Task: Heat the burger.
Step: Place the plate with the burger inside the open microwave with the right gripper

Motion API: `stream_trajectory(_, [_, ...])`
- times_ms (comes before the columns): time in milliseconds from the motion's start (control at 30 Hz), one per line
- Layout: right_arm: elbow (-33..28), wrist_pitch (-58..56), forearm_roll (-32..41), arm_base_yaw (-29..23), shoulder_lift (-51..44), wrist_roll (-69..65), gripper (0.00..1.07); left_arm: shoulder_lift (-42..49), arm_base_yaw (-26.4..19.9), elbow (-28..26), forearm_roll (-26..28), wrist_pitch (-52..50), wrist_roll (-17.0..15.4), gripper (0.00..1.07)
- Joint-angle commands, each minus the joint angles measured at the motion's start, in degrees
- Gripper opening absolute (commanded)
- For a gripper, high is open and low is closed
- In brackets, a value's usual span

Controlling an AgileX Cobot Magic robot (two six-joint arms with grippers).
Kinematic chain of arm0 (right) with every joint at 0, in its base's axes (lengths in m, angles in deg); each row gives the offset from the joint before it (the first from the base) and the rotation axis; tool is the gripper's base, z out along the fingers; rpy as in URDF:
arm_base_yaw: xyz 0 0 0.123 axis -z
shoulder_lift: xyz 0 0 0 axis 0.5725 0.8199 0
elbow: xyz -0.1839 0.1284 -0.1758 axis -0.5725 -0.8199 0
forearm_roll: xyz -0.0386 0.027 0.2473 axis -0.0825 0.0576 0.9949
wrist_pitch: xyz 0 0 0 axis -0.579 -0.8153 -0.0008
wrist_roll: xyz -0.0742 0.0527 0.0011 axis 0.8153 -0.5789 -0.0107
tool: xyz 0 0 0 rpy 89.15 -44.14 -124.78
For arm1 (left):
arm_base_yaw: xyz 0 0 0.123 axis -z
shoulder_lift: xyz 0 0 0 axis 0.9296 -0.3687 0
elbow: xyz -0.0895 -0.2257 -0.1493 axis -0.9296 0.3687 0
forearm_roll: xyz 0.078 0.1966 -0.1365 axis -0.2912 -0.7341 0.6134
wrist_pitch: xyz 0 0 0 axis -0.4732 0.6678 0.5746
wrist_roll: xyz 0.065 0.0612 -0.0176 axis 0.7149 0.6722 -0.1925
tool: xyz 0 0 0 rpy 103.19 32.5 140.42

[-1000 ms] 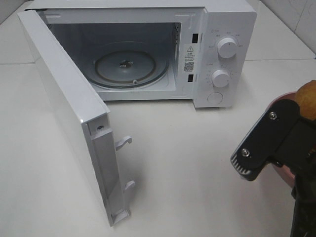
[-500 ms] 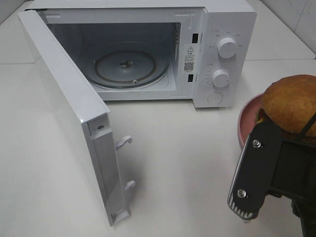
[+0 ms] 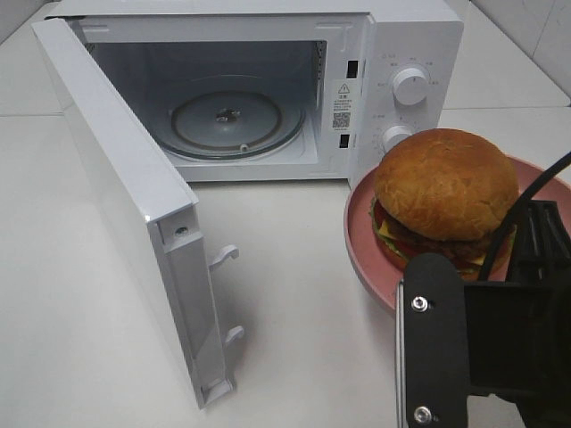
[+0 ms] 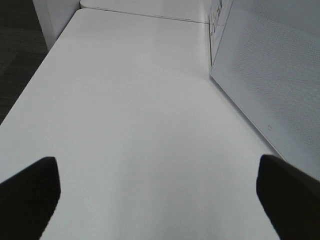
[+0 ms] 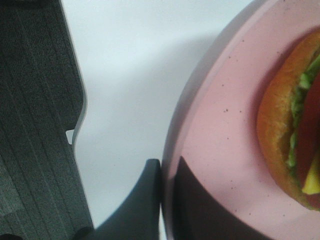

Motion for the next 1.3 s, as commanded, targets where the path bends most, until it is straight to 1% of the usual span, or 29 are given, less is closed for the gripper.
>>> stream_trajectory(33, [0.0, 0.5, -2.9, -0.3, -0.5, 2.4, 0.00, 0.6, -0.2, 0.1, 0.2, -0.7, -0.1, 1.00])
stream_trajectory(200, [0.0, 3.2, -2.6, -0.3, -0.5, 3.7, 0.00, 0.6, -0.2, 0.1, 0.2, -0.7, -0.1, 1.00])
stream_trajectory(300, [0.0, 6.1, -2.5, 0.7, -0.5, 7.3, 0.01, 0.6, -0.2, 0.1, 0.2, -0.7, -0.1, 1.00])
stream_trajectory(333, [0.0, 6.8, -2.2, 1.5, -0.5, 8.7, 0.01, 0.6, -0.2, 0.1, 0.2, -0.7, -0.1, 1.00])
stream_trajectory(367, [0.0, 8.7, -1.5, 3.5, -0.5, 12.5, 0.01, 0.6, -0.2, 0.1, 0.2, -0.7, -0.1, 1.00])
stream_trajectory(400, [0.0, 8.7, -1.5, 3.5, -0.5, 12.5, 0.01, 0.6, -0.2, 0.1, 0.2, -0.7, -0.1, 1.00])
stream_trajectory(433, [0.0, 10.5, -0.8, 5.4, -0.5, 16.6, 0.01, 0.6, -0.2, 0.1, 0.2, -0.7, -0.1, 1.00])
stream_trajectory(467, [0.0, 10.5, -0.8, 5.4, -0.5, 16.6, 0.01, 0.6, -0.2, 0.1, 0.2, -0.7, -0.1, 1.00])
stream_trajectory(500, [0.0, 11.2, -0.7, 6.2, -0.5, 18.4, 0.01, 0.6, -0.2, 0.1, 0.2, -0.7, -0.1, 1.00])
stream_trajectory(533, [0.0, 13.1, -0.7, 8.0, -0.5, 22.8, 0.01, 0.6, -0.2, 0.1, 0.2, -0.7, -0.1, 1.00])
stream_trajectory(567, [0.0, 13.1, -0.7, 8.0, -0.5, 22.8, 0.01, 0.6, -0.2, 0.1, 0.2, -0.7, -0.1, 1.00])
stream_trajectory(600, [0.0, 15.3, -0.7, 9.9, -0.5, 26.5, 0.01, 0.6, -0.2, 0.1, 0.2, -0.7, -0.1, 1.00])
stream_trajectory(633, [0.0, 15.3, -0.7, 9.9, -0.5, 26.5, 0.01, 0.6, -0.2, 0.1, 0.2, -0.7, -0.1, 1.00])
stream_trajectory(700, [0.0, 18.6, -0.7, 12.4, -0.5, 30.4, 0.01, 0.6, -0.2, 0.1, 0.2, -0.7, -0.1, 1.00])
stream_trajectory(733, [0.0, 18.6, -0.7, 12.4, -0.5, 30.4, 0.01, 0.6, -0.2, 0.1, 0.2, -0.7, -0.1, 1.00])
stream_trajectory(767, [0.0, 20.1, -0.4, 13.9, -0.5, 32.7, 0.01, 0.6, -0.2, 0.1, 0.2, -0.7, -0.1, 1.00])
stream_trajectory(833, [0.0, 20.6, 0.0, 14.7, -0.5, 34.3, 0.01, 0.6, -0.2, 0.1, 0.2, -0.7, -0.1, 1.00])
stream_trajectory(867, [0.0, 22.2, 1.4, 16.7, -0.5, 38.5, 0.01, 0.6, -0.2, 0.1, 0.2, -0.7, -0.1, 1.00])
stream_trajectory(900, [0.0, 22.2, 1.4, 16.7, -0.5, 38.5, 0.01, 0.6, -0.2, 0.1, 0.2, -0.7, -0.1, 1.00])
stream_trajectory(933, [0.0, 23.6, 2.9, 18.9, -0.5, 43.1, 0.01, 0.6, -0.2, 0.1, 0.2, -0.7, -0.1, 1.00])
stream_trajectory(1000, [0.0, 24.2, 3.8, 19.8, -0.5, 45.3, 0.01, 0.6, -0.2, 0.1, 0.2, -0.7, -0.1, 1.00])
stream_trajectory(1033, [0.0, 25.3, 6.1, 21.7, -0.5, 50.4, 0.01, 0.6, -0.2, 0.1, 0.2, -0.7, -0.1, 1.00])
stream_trajectory(1067, [0.0, 25.3, 6.1, 21.7, -0.5, 50.4, 0.01, 0.6, -0.2, 0.1, 0.2, -0.7, -0.1, 1.00])
stream_trajectory(1133, [0.0, 26.5, 8.7, 24.2, -0.5, 56.4, 0.01, 0.6, -0.2, 0.1, 0.2, -0.7, -0.1, 1.00])
stream_trajectory(1167, [0.0, 26.5, 8.7, 24.2, -0.5, 56.4, 0.01, 0.6, -0.2, 0.1, 0.2, -0.7, -0.1, 1.00])
stream_trajectory(1300, [0.0, 28.9, 11.1, 27.6, -0.5, 62.4, 0.01, 0.6, -0.2, 0.1, 0.2, -0.7, -0.1, 1.00])
